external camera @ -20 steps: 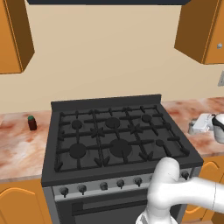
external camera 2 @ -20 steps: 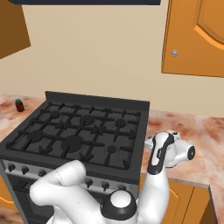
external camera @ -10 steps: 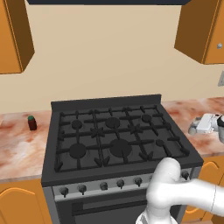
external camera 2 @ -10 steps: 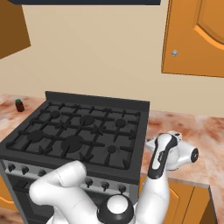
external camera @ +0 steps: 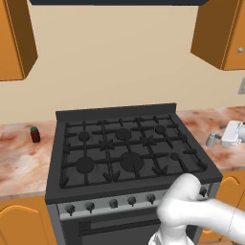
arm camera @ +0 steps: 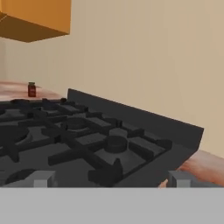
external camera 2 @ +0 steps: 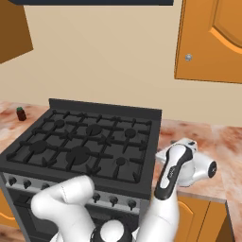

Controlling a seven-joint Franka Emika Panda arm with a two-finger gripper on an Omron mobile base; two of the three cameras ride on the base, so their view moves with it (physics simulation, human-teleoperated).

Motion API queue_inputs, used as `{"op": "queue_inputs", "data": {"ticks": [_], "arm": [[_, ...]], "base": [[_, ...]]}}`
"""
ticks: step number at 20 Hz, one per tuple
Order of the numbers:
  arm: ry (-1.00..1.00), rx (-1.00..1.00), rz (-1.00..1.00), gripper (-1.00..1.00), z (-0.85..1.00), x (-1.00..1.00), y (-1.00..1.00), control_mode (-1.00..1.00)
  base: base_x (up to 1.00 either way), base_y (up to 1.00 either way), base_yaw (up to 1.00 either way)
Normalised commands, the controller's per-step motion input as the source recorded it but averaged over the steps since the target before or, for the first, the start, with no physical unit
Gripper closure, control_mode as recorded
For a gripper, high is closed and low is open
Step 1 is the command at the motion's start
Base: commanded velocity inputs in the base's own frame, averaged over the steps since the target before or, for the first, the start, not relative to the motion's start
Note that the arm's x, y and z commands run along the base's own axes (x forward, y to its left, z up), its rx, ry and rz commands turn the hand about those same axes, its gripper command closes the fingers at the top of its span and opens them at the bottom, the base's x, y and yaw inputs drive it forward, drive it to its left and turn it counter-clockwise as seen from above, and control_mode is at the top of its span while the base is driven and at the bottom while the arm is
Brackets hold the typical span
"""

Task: Collect the paprika, ketchup, and shaker from the cabinet and place them next to the stove.

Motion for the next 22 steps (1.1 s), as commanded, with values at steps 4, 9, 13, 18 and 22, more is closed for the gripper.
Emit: {"op": "queue_inputs", "data": {"ticks": [4, 9, 13, 18, 22], "arm": [[-0.02, -0.02, 0.0, -1.0, 0.44, -0.41, 0.36, -1.0], [0.0, 0.0, -0.06, -1.0, 0.35, -0.38, 0.6, -1.0], [0.04, -0.02, -0.14, -1.0, 0.26, -0.31, 0.76, -1.0], [0.05, -0.02, -0.19, -1.0, 0.2, -0.24, 0.86, -1.0], [0.06, -0.02, -0.22, -1.0, 0.19, -0.2, 0.92, -1.0]], "base": [[0.0, 0.0, 0.0], [0.0, 0.0, 0.0], [0.0, 0.0, 0.0], [0.0, 0.0, 0.0], [0.0, 0.0, 0.0]]}}
